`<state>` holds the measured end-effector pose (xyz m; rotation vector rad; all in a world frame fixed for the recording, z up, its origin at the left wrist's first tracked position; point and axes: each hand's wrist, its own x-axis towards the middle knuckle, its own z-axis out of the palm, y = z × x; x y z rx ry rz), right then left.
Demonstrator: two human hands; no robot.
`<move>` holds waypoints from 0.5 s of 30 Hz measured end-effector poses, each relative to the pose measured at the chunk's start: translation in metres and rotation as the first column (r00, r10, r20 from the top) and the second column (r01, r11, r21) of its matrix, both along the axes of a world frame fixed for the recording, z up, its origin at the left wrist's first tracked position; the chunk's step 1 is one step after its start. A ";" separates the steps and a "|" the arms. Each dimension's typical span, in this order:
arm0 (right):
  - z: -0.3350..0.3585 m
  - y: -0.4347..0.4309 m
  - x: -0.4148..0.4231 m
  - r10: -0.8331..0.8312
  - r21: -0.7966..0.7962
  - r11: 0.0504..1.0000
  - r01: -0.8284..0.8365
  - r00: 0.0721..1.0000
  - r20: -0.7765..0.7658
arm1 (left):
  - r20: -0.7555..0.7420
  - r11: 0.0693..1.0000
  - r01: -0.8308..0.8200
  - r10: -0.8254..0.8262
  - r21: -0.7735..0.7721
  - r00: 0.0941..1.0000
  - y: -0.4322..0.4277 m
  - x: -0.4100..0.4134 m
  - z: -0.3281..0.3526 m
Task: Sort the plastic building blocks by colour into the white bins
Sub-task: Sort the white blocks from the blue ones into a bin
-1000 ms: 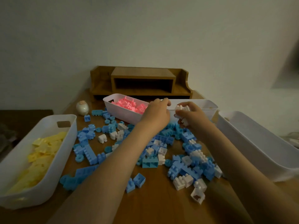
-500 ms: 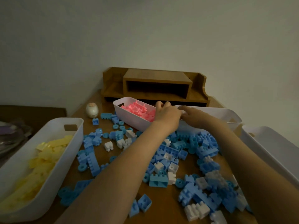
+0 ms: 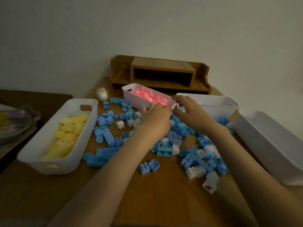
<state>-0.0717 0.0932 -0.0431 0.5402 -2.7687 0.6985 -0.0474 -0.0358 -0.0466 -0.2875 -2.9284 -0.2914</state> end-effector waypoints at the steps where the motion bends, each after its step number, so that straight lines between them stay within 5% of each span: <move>1: -0.003 -0.009 0.008 0.030 0.007 1.000 -0.030 0.999 0.021 | -0.007 0.999 -0.033 0.034 0.017 0.999 -0.011 0.007 -0.004; 7: -0.021 -0.065 0.032 0.195 0.073 0.975 -0.209 0.967 0.162 | 0.039 0.965 -0.264 0.263 0.016 0.964 -0.079 0.029 -0.019; 15: -0.037 -0.104 0.010 0.151 0.140 0.974 -0.180 0.969 0.198 | 0.121 0.961 -0.244 0.259 -0.127 0.958 -0.110 0.004 -0.029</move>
